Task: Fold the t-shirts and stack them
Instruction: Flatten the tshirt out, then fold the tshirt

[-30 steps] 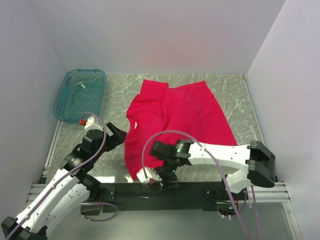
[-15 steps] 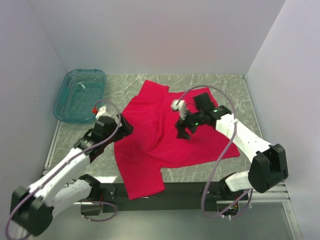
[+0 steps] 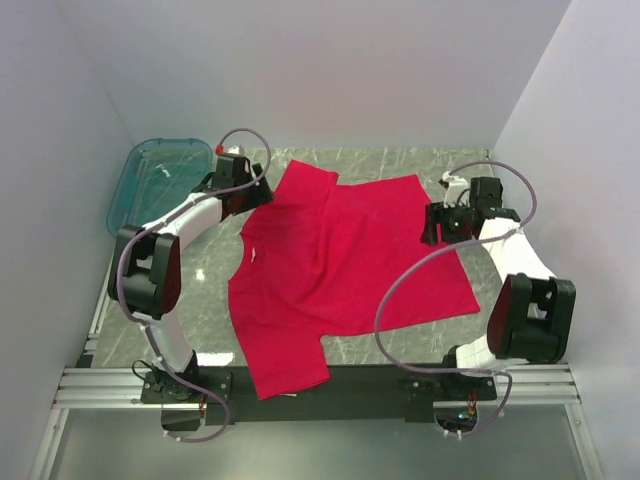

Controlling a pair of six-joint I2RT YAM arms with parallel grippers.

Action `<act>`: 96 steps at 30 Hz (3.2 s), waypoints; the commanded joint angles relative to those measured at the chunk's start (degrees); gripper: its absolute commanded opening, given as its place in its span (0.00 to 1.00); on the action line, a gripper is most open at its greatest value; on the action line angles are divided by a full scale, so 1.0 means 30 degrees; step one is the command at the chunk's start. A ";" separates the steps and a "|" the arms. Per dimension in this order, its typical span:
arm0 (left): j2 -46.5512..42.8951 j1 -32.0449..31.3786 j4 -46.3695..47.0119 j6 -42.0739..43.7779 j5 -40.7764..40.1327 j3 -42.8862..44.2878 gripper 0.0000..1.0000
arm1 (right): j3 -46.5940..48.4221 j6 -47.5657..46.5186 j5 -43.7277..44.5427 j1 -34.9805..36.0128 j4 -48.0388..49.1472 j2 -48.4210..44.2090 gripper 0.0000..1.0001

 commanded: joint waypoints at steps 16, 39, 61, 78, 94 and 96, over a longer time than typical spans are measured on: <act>-1.3828 0.0072 -0.1018 0.1064 0.1423 -0.8529 0.96 | -0.1012 -0.3641 0.3651 -0.4219 -0.1871 0.4456 0.64; -2.0633 0.0072 -0.1402 -0.2130 0.3501 -1.3220 0.97 | -0.4876 -0.8148 0.6342 -0.9515 -0.3660 -0.0463 0.00; -0.4165 0.0130 0.1563 0.1061 0.3795 -0.2861 0.90 | -0.0453 -1.0591 -0.4345 -0.6776 -0.8499 -0.4007 0.88; 1.3818 0.1624 0.2171 -0.0869 0.8192 1.6923 0.81 | -0.3824 -0.1825 -1.0794 -0.4629 0.0471 -0.8084 0.80; 1.7690 0.0834 -0.0102 -0.1607 0.5621 2.0705 0.62 | -0.3473 -0.2324 -1.1965 -0.5273 -0.0408 -0.7937 0.80; 1.7543 0.0541 -0.0986 -0.0552 0.4738 2.0706 0.58 | -0.3415 -0.2382 -1.2083 -0.5362 -0.0583 -0.7908 0.79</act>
